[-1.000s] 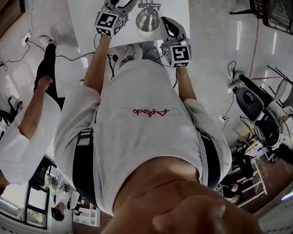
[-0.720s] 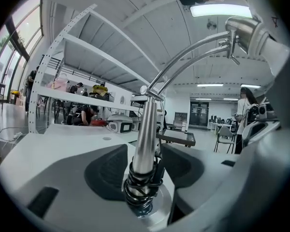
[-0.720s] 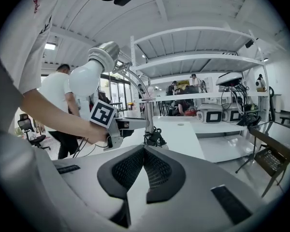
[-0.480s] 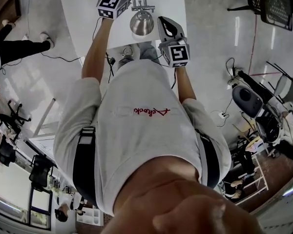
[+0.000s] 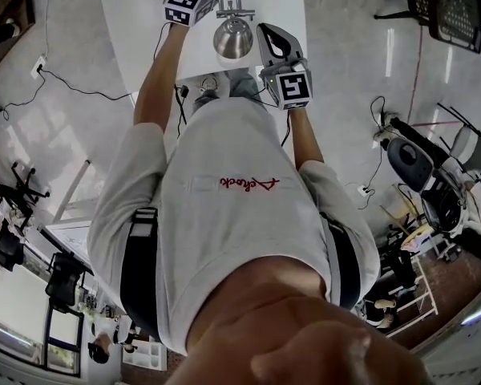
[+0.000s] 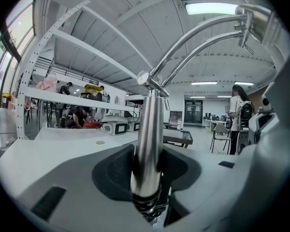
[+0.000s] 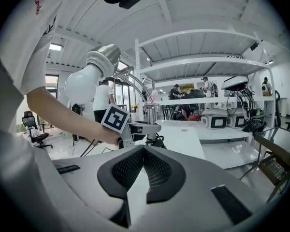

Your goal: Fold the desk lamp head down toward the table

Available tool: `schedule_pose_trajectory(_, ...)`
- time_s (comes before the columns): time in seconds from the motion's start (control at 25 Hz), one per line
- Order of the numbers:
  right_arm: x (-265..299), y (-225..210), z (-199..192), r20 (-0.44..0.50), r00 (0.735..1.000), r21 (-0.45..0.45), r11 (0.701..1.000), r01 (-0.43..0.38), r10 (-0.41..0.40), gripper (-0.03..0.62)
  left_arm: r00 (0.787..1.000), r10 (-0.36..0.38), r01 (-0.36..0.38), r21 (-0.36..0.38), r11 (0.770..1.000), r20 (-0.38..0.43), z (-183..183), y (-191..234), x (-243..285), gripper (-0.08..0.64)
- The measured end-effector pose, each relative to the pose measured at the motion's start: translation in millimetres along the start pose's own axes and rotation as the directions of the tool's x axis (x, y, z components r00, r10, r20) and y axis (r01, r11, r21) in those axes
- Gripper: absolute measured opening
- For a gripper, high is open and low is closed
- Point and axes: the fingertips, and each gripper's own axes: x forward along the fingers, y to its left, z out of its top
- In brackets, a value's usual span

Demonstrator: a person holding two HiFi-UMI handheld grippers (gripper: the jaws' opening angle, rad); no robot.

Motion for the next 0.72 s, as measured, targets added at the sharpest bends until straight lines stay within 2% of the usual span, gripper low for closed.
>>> schedule_pose_trajectory(0.12, 2, 6, 12, 0.016, 1.000, -0.081, 0.997, -0.004, 0.005, 0.028, 1.000, -0.011, 0.011, 0.001, 1.000, 0.004, -2, 1, -1, 0.177)
schedule_pose_trajectory(0.2, 2, 9, 21, 0.012, 1.000, -0.194, 0.981, 0.000, 0.002, 0.028, 1.000, -0.014, 0.014, -0.002, 1.000, 0.005, -2, 0, 0, 0.178)
schedule_pose_trajectory(0.24, 1, 11, 27, 0.012, 1.000, -0.272, 0.962, 0.005, -0.001, 0.028, 1.000, -0.014, 0.014, -0.003, 1.000, 0.006, -2, 0, 0, 0.178)
schedule_pose_trajectory(0.28, 1, 11, 33, 0.018, 1.000, -0.365, 0.931, 0.012, -0.006, 0.028, 1.000, -0.014, 0.014, -0.002, 1.000, 0.007, -2, 0, 1, 0.178)
schedule_pose_trajectory(0.32, 1, 13, 39, 0.025, 1.000, -0.463, 0.886, 0.022, -0.011, 0.028, 1.000, -0.013, 0.013, -0.002, 1.000, 0.009, -1, 0, 1, 0.178)
schedule_pose_trajectory(0.4, 0, 16, 47, 0.032, 0.999, -0.630, 0.776, 0.032, -0.016, 0.028, 1.000, -0.012, 0.012, -0.001, 1.000, 0.013, 0, 1, 1, 0.178)
schedule_pose_trajectory(0.48, 0, 20, 52, 0.032, 0.999, -0.727, 0.686, 0.031, -0.012, 0.028, 1.000, -0.012, 0.012, -0.001, 1.000, 0.015, 0, 0, 0, 0.178)
schedule_pose_trajectory(0.56, 0, 20, 57, 0.036, 0.999, -0.777, 0.628, 0.034, -0.009, 0.028, 1.000, -0.014, 0.014, -0.001, 1.000, 0.015, 1, 0, 0, 0.178)
schedule_pose_trajectory(0.6, -1, 19, 59, 0.042, 0.999, -0.787, 0.616, 0.037, -0.006, 0.028, 1.000, -0.017, 0.017, -0.001, 1.000, 0.013, 1, -1, 0, 0.178)
schedule_pose_trajectory(0.64, -1, 19, 62, 0.048, 0.999, -0.785, 0.619, 0.038, 0.000, 0.028, 1.000, -0.020, 0.020, -0.002, 1.000, 0.011, 0, -2, 0, 0.178)
schedule_pose_trajectory(0.72, 0, 21, 67, 0.059, 0.998, -0.762, 0.646, 0.028, 0.027, 0.036, 1.000, -0.024, 0.024, -0.005, 1.000, 0.007, -2, -2, 0, 0.178)
